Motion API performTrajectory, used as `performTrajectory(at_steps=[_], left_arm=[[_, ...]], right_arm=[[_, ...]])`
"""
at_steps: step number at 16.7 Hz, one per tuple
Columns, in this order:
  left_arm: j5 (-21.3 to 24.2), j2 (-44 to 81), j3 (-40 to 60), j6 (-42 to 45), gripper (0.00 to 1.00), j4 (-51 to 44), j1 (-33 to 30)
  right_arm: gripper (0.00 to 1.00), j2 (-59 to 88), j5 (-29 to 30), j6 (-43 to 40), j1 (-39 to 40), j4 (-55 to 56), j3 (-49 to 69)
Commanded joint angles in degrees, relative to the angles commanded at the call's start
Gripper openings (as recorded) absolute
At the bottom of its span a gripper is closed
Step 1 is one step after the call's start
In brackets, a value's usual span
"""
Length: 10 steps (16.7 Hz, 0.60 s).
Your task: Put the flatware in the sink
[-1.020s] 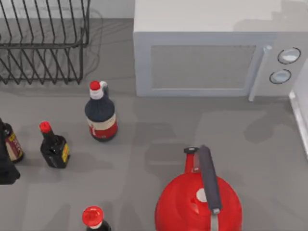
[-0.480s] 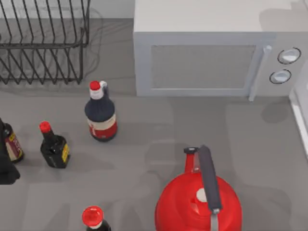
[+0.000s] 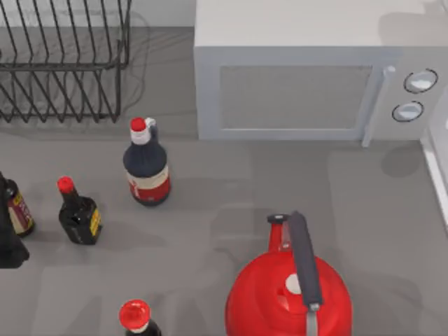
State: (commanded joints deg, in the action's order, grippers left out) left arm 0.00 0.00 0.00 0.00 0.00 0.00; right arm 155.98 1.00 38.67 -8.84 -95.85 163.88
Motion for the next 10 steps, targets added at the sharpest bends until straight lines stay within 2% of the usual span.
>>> performTrajectory(at_steps=[7,10], left_arm=[[0.0,0.0,0.0,0.0,1.00,0.0,0.0],[0.0,0.0,0.0,0.0,1.00,0.0,0.0]], right_arm=[[0.00,-6.0,0.0,-0.1,0.0,12.8,-20.4],[0.00,-7.6,-0.1,0.0,-0.1,16.5,-25.1]])
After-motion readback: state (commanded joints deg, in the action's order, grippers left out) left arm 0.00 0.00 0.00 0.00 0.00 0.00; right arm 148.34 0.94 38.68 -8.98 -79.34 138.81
